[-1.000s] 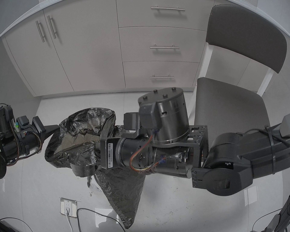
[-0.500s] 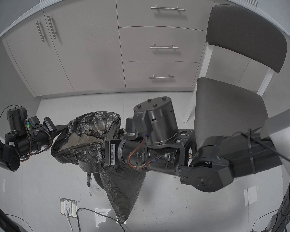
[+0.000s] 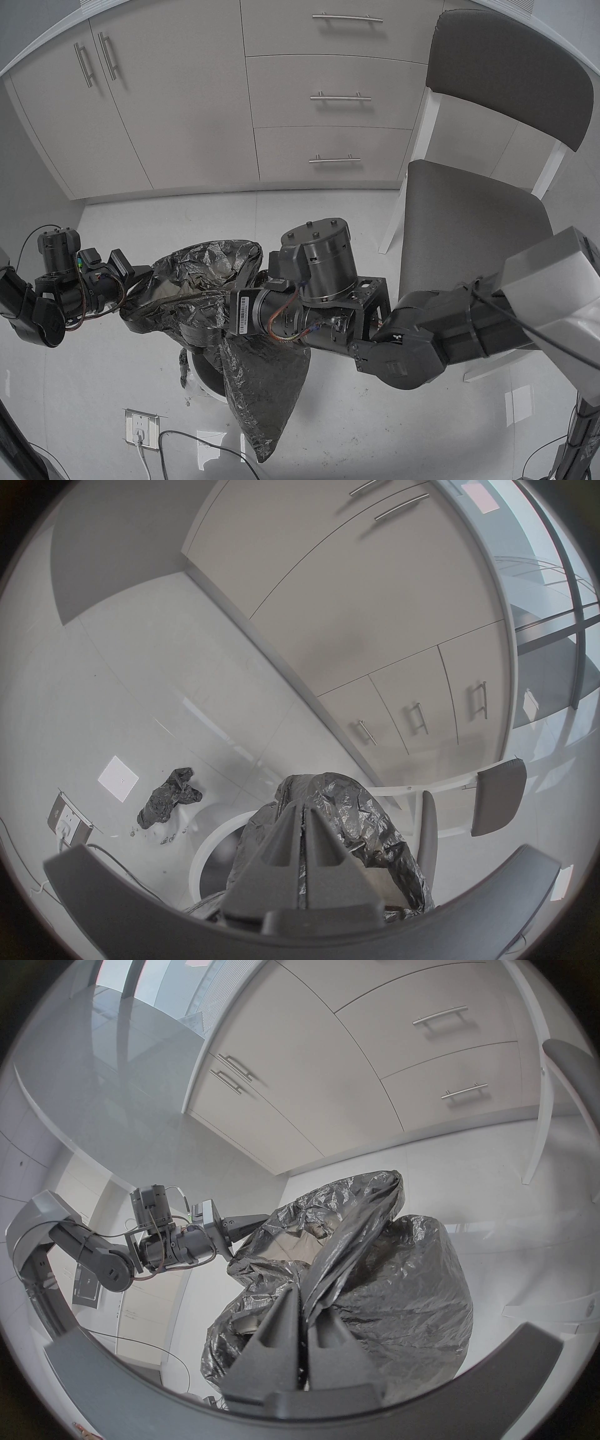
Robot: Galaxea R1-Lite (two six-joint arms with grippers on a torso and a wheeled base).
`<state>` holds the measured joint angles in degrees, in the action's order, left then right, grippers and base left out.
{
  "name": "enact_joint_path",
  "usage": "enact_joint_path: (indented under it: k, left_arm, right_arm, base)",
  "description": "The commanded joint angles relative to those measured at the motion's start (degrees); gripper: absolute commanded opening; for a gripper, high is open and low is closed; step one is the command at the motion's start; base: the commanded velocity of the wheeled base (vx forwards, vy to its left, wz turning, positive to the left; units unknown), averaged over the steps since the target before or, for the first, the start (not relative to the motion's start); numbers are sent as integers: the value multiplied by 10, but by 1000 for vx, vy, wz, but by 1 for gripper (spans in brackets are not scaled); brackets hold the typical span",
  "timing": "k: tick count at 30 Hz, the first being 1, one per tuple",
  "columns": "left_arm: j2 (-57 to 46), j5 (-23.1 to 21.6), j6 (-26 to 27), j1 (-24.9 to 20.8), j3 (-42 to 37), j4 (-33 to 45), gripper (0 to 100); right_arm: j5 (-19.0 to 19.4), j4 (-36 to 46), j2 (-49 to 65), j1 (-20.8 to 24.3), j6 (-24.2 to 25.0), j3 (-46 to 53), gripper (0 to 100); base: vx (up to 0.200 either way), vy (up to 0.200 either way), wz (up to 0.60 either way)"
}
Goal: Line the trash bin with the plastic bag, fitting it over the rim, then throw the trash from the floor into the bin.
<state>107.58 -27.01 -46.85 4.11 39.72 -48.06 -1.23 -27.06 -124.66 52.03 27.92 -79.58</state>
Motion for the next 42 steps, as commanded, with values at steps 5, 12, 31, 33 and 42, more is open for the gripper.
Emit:
enact_joint_path:
  k: [5, 12, 31, 33, 42]
  left_arm:
    - [83, 0, 5, -6, 47, -1, 0]
    - [135, 1, 4, -16, 87, 2, 0]
    - [186, 6, 4, -43, 197, 104, 0]
    - [187, 6, 4, -43, 204, 107, 0]
    - [188, 12, 23, -64, 217, 138, 0]
  right_arm:
    - [0, -2, -33, -16, -1, -10, 0]
    - [-2, -23, -45, -18, -1, -5, 0]
    - [-14, -20, -70, -39, 6, -18, 0]
    - [-19, -20, -72, -39, 6, -20, 0]
    - [-21, -17, -80, -47, 14, -28, 0]
  base:
    - [0, 0, 0]
    - [0, 0, 0]
    - [0, 0, 0]
    - [0, 0, 0]
    - [0, 0, 0]
